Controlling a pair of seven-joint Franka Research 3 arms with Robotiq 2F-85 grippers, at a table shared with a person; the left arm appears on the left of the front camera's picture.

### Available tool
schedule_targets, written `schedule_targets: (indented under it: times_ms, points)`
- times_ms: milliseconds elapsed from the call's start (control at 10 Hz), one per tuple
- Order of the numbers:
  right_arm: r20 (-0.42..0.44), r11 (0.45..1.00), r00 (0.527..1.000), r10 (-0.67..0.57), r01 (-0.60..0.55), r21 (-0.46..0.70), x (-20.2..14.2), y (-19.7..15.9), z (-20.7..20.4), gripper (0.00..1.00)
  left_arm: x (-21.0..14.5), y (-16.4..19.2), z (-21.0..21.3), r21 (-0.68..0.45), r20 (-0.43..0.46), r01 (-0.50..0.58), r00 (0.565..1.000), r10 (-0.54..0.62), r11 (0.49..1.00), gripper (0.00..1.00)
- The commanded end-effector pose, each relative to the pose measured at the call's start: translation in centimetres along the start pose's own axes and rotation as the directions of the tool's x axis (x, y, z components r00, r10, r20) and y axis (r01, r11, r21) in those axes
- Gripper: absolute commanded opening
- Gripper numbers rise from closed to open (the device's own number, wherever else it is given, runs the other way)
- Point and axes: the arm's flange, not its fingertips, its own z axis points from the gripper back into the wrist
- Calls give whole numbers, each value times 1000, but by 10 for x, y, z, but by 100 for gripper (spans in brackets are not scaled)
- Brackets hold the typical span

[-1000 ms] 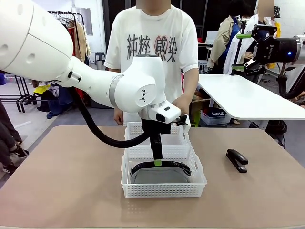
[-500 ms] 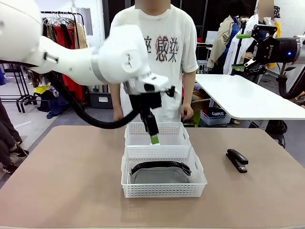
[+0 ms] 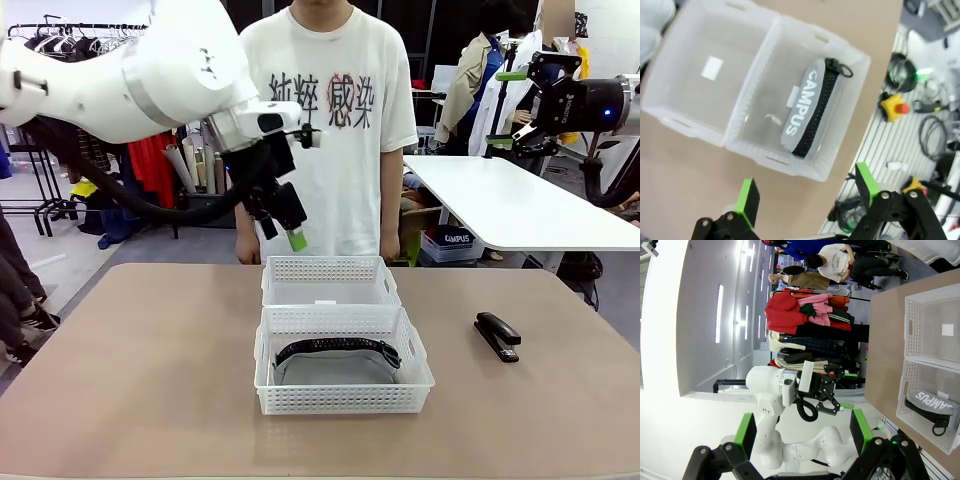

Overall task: Distribute items into two baskets.
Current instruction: Pick up the Stapler that the person points to.

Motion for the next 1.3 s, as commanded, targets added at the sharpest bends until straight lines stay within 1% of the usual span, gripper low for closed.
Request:
schedule_targets:
  times_ms: [0,100,500,600,700,800,900,1000,1100,1200]
  points:
    - [-1,1000,1000,0,0,0,0,1,0,100,-9,1,10,-72,64,-55,996,60,996,100]
    - [-1,1000,1000,0,0,0,0,1,0,100,0,0,0,0,0,0,1000,0,1000,100]
    - [-1,1000,1000,0,0,0,0,1,0,100,0,0,0,0,0,0,1000,0,1000,100]
    - [-1,1000,1000,0,0,0,0,1,0,100,0,-2,-1,-21,3,-9,1000,9,1000,100]
    - [-1,1000,1000,0,0,0,0,1,0,100,3,4,5,-73,-38,-118,993,115,990,100]
    - [-1,1000,1000,0,0,0,0,1,0,100,5,17,20,-168,-37,-288,958,285,943,100]
    - [-1,1000,1000,0,0,0,0,1,0,100,3,35,37,-203,-42,-390,920,390,898,100]
    - [-1,1000,1000,0,0,0,0,1,0,100,-1,51,53,-196,-17,-456,887,462,868,100]
    - [-1,1000,1000,0,0,0,0,1,0,100,-6,63,72,-239,19,-531,835,550,813,100]
    - [-1,1000,1000,0,0,0,0,1,0,100,-12,78,92,-319,42,-547,808,588,774,100]
